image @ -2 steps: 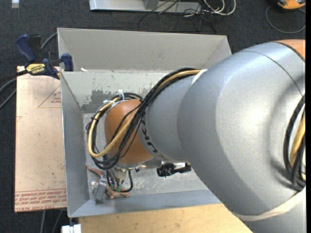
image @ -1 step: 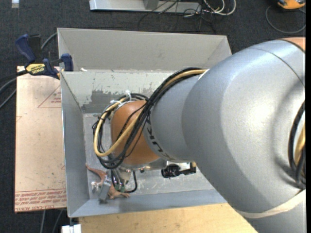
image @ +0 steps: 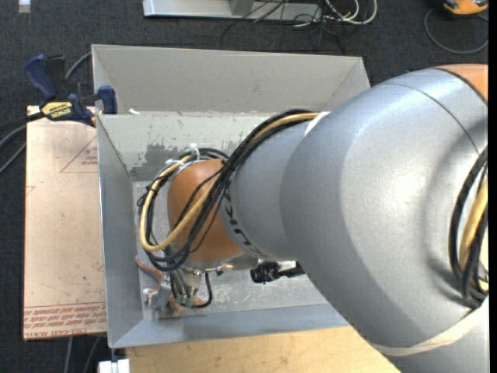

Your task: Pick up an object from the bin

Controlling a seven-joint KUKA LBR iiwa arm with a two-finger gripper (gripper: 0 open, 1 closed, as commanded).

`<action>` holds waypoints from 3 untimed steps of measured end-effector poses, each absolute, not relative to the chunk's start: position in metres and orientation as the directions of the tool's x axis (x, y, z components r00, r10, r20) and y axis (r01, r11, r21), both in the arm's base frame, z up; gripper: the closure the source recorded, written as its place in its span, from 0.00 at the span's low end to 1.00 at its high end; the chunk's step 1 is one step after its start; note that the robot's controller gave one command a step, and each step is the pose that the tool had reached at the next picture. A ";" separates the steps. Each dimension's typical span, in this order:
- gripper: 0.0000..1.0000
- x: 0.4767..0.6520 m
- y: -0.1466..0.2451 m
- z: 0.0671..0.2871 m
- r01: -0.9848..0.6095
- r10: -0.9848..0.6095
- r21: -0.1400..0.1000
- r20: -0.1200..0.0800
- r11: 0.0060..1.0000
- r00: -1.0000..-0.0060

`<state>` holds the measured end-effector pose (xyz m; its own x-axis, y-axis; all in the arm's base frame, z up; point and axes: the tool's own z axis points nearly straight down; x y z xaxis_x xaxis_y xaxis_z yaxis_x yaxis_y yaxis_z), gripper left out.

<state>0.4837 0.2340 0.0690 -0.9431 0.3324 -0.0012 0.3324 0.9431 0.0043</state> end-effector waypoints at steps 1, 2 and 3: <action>1.00 0.484 0.234 0.069 0.332 0.332 0.004 -0.001 0.943 -0.943; 1.00 0.483 0.233 0.072 0.333 0.333 0.001 0.002 0.943 -0.943; 1.00 0.482 0.233 0.085 0.332 0.332 0.001 0.003 0.943 -0.943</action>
Offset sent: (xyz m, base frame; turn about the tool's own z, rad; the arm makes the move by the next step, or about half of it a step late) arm -0.0001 0.0001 0.0481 0.0000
